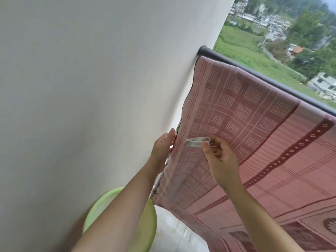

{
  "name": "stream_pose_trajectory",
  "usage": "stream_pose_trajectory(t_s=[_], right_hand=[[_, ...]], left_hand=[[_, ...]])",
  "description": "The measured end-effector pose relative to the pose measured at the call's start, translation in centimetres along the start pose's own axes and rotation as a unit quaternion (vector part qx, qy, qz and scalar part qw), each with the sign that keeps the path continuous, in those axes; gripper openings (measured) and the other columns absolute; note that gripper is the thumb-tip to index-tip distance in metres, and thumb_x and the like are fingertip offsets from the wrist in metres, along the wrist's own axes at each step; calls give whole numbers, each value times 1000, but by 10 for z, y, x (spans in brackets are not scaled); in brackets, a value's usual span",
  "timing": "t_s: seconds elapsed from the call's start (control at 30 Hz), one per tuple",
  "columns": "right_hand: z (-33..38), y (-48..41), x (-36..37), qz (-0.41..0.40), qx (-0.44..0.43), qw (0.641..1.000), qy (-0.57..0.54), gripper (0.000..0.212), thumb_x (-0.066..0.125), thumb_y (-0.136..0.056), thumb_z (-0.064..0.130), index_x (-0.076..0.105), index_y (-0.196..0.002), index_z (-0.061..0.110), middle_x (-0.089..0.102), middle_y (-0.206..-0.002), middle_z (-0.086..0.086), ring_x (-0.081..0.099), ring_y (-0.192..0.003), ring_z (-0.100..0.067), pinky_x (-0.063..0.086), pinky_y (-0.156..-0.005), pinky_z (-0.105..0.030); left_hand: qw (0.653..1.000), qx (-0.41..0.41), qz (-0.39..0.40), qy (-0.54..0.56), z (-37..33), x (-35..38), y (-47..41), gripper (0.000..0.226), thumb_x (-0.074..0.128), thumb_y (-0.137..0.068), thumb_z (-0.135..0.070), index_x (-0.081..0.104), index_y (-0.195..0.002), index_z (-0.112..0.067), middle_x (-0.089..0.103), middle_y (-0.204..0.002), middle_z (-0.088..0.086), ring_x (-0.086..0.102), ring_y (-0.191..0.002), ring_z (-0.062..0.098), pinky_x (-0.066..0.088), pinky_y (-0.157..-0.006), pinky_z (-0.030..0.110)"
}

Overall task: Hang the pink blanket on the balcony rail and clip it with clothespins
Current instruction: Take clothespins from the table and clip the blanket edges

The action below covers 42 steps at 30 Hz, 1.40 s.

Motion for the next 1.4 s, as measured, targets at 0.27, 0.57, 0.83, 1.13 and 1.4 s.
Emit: stream_pose_trajectory(t_s=[0.27,0.57,0.83,1.13,1.4], right_hand=[[41,-18,-5,12,-39,998,-37,33,77,-78,38,69,-108,28,74,-99,7,69,-92,-13,58,-82,-28],[162,-50,-27,23,-221,974,-48,30,70,-90,20,65,-118,12,73,-99,4,69,-82,-5,58,-74,-19],[218,-101,-14,75,-227,965,103,40,78,-79,43,70,-115,27,75,-96,5,69,-75,-3,61,-80,-32],[240,-140,33,185,-212,922,268,23,85,-71,45,81,-84,27,77,-78,10,71,-83,-11,57,-81,-33],[234,-170,64,265,-178,826,464,21,89,-66,39,81,-82,27,74,-69,10,71,-82,-10,57,-72,-26]], left_hand=[[998,37,45,18,-33,1,-16,31,70,-88,-19,66,-108,5,71,-101,20,68,-84,24,54,-67,26],[973,45,223,33,-86,32,-19,49,56,-96,-36,56,-123,4,59,-121,27,59,-112,42,50,-96,48],[984,47,152,77,-106,32,-28,43,70,-88,-21,61,-119,7,58,-122,29,58,-109,43,44,-101,58],[981,60,171,68,-110,19,-22,35,61,-94,-16,60,-123,4,62,-120,18,61,-106,28,46,-98,47],[986,80,142,43,-110,15,-23,35,64,-93,-20,64,-118,4,63,-116,22,63,-102,31,43,-101,52]])
Point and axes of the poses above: each hand's wrist, its own y-axis away from the middle knuckle, its own x-axis out of the palm, z = x × y, the point moved 2 cm from there along -y, towards the middle knuckle
